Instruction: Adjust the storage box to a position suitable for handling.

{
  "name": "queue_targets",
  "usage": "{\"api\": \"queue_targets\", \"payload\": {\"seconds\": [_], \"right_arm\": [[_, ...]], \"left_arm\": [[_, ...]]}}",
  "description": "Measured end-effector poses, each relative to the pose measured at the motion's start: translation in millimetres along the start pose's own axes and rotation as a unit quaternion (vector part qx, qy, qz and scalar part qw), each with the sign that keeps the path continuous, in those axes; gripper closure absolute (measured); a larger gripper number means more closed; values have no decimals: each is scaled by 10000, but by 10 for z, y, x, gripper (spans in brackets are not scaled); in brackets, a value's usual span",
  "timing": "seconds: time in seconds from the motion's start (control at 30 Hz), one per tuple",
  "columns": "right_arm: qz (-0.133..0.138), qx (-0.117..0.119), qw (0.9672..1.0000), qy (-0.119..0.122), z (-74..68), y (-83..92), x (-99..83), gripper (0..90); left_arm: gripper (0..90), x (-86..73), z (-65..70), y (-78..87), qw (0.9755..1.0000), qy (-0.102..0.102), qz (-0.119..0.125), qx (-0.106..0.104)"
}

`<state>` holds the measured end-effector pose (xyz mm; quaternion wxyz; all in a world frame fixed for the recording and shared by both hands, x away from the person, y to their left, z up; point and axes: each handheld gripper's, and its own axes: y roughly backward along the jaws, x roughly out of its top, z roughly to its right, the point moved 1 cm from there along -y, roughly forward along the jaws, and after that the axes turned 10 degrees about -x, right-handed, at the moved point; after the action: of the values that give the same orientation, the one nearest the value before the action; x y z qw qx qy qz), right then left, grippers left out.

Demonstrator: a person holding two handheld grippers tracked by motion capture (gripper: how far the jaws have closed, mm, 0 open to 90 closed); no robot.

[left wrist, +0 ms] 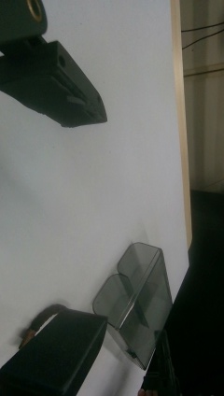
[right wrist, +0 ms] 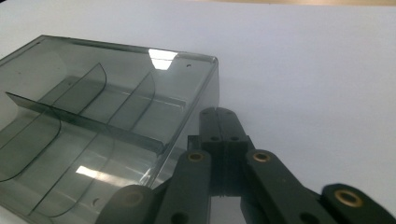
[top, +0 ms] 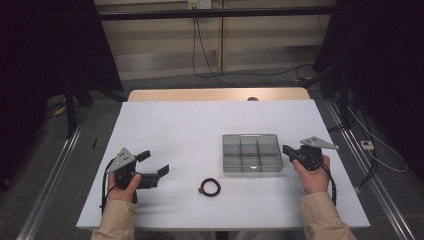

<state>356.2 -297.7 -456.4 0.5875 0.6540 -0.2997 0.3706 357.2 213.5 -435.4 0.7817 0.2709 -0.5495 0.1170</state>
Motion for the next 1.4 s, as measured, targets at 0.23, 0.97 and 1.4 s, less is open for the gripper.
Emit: {"api": "queue_targets", "payload": {"seconds": [0.23,0.97,1.4], "right_arm": [[-69,-15,10000,41,-25,-69,13,900],[-279,4,9995,127,-50,-188,16,900],[-275,-14,9994,225,-57,-202,12,900]], "left_arm": [[40,30,6,-70,10000,-19,-5,-87],[63,85,12,-300,9998,98,-110,-159],[116,111,12,-401,9994,30,-309,-118]]}}
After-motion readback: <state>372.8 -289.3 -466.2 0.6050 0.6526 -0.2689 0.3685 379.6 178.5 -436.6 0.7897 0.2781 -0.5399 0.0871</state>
